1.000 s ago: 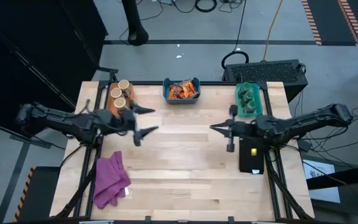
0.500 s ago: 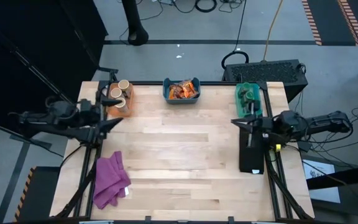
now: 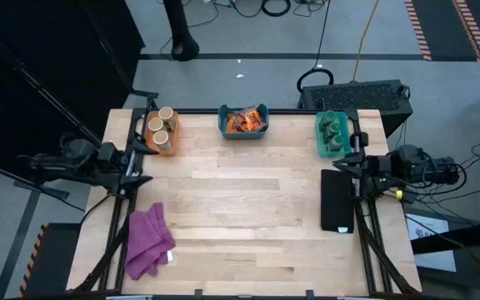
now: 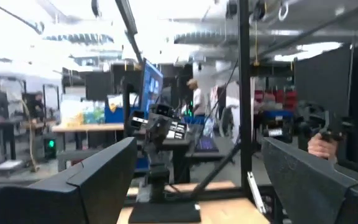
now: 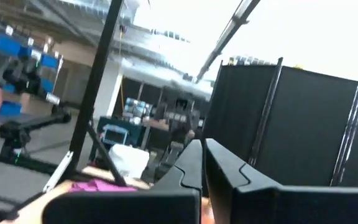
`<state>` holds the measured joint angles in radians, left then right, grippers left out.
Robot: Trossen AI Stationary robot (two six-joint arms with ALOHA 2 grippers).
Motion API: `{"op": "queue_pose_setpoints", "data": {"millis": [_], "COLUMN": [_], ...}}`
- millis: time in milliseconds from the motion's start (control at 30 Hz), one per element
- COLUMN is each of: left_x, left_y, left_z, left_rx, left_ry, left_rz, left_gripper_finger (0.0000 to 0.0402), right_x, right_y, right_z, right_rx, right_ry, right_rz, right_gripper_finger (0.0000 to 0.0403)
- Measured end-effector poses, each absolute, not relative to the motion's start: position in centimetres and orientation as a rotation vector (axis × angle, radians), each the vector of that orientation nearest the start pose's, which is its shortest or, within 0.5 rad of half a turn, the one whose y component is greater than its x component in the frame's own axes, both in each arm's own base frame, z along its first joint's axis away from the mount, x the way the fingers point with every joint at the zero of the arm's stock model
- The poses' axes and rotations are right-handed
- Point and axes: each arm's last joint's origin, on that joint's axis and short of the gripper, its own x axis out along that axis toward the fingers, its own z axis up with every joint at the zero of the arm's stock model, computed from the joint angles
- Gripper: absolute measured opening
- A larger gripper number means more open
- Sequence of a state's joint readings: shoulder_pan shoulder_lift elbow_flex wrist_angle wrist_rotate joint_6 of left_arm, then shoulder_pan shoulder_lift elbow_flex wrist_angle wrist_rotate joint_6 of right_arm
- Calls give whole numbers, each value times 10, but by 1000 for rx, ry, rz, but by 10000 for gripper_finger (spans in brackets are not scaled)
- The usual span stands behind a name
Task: Sort spices by type
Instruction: Return to Home Position
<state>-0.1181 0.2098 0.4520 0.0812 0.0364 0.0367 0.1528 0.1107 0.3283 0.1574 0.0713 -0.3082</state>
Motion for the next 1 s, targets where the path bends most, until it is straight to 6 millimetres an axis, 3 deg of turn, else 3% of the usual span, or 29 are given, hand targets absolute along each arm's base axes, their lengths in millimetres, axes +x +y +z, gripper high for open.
{"op": "queue_pose_setpoints", "data": {"millis": [200,367,533,667,733,1000], "left_x": [78,71,79,88,92,96], "left_y": [-10,-9,-10,-9,-8,-5], "left_z": [279,263,233,209,197,179], "left_rx": [21,18,-5,-23,-14,37], "left_ry": [-459,-486,-438,-378,-330,-143], "left_rz": [-140,-138,-136,-71,-29,116], "left_gripper_finger": [349,349,349,349,349,349], "right_x": [57,59,73,87,89,93], "right_y": [7,8,11,13,13,13], "right_z": [278,276,250,209,204,193], "right_rx": [-273,-268,-221,-182,-181,-288], "right_ry": [-423,-420,-438,-451,-390,-286], "right_rz": [32,50,74,79,86,72], "right_gripper_finger": [0,0,0,0,0,0]}}
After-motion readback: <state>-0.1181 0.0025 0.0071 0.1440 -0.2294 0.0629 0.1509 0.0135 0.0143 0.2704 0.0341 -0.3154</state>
